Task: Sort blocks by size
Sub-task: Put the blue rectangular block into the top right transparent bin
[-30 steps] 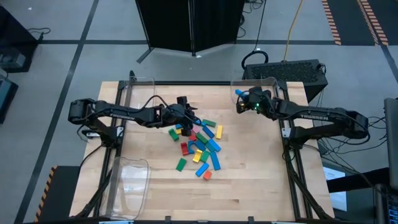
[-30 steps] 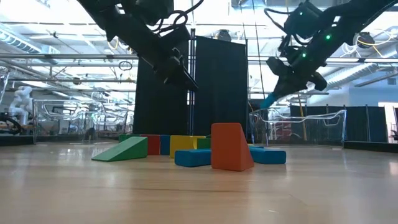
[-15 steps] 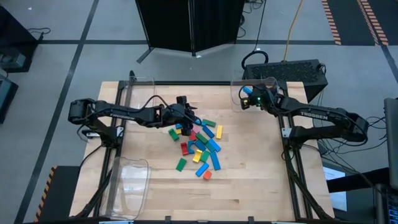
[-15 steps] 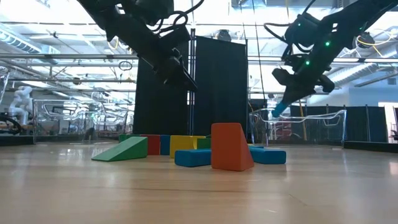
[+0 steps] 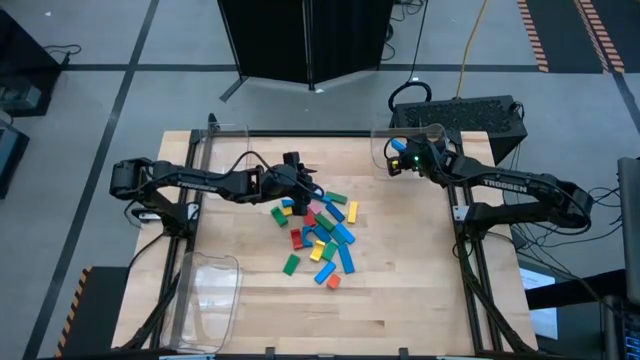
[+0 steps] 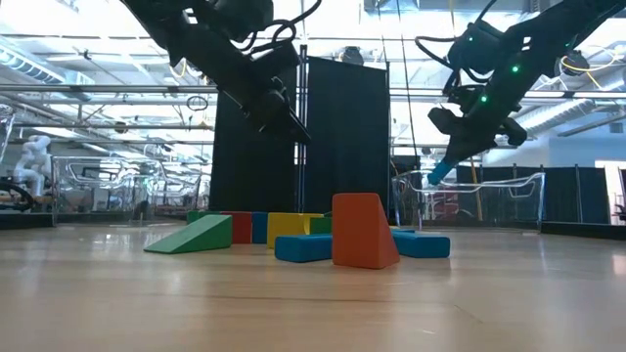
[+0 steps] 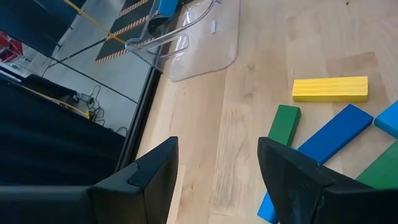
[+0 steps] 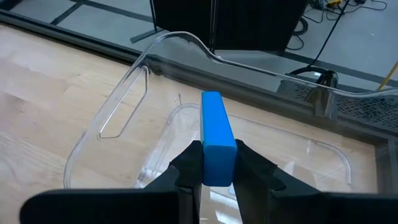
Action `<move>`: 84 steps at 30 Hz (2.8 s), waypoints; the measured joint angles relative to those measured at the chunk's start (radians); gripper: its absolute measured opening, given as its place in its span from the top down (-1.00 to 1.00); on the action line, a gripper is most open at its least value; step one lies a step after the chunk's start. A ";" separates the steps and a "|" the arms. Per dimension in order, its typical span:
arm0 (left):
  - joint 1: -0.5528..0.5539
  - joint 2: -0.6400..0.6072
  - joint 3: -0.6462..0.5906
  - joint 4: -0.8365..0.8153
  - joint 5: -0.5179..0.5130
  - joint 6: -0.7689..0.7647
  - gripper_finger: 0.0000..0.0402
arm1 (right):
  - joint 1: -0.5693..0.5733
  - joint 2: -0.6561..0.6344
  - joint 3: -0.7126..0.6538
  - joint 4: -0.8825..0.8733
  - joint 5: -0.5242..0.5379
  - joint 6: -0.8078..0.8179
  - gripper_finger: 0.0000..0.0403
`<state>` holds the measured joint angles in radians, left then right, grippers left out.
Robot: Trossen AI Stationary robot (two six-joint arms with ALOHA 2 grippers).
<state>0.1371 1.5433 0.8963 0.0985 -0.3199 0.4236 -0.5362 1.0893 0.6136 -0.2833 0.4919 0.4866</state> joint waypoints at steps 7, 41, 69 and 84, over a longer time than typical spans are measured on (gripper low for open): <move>0.000 0.000 0.000 -0.003 0.000 -0.067 -0.10 | 0.000 0.000 0.000 -0.035 0.005 0.026 0.37; 0.000 0.000 0.000 -0.003 0.000 -0.067 -0.10 | 0.163 -0.093 0.000 0.153 -0.372 -0.152 0.16; 0.030 0.000 -0.014 -0.177 0.193 -0.102 -0.10 | 0.463 0.055 0.000 0.216 -0.390 -0.173 0.16; 0.131 0.067 -0.014 -0.156 0.387 -0.099 -0.10 | 0.466 0.130 0.000 0.258 -0.353 -0.247 0.16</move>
<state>0.2681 1.6106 0.8825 -0.0577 0.0672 0.3249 -0.0700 1.2191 0.6140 -0.0249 0.1388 0.2396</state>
